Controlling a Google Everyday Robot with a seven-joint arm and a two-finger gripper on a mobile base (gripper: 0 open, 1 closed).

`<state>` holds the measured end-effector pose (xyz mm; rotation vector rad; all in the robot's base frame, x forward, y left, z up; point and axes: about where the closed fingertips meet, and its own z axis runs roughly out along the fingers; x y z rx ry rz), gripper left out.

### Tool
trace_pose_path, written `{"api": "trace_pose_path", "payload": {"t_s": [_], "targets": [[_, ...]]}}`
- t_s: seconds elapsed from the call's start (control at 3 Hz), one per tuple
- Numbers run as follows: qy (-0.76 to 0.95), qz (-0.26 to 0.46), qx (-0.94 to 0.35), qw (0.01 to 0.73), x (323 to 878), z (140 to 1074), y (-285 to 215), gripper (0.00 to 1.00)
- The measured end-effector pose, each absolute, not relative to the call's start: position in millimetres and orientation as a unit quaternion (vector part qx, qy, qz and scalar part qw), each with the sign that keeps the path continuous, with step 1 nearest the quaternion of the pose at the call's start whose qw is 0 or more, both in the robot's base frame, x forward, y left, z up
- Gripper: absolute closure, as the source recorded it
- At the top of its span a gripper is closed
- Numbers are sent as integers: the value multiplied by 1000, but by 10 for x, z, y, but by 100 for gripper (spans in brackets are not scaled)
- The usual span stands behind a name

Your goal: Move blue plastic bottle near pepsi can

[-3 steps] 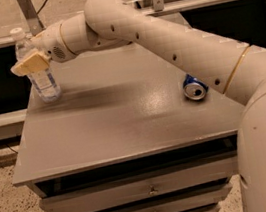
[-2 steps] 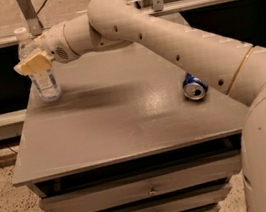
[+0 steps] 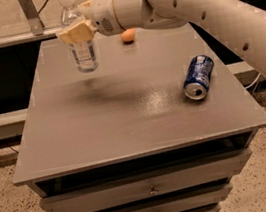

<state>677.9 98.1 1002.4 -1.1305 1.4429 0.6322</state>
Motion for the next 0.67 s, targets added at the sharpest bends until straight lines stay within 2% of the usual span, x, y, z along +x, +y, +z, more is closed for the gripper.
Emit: {"api": "trace_pose_path", "payload": {"t_s": [0.67], "targets": [[628,233,-484,563,6840,10022,672,100]]}}
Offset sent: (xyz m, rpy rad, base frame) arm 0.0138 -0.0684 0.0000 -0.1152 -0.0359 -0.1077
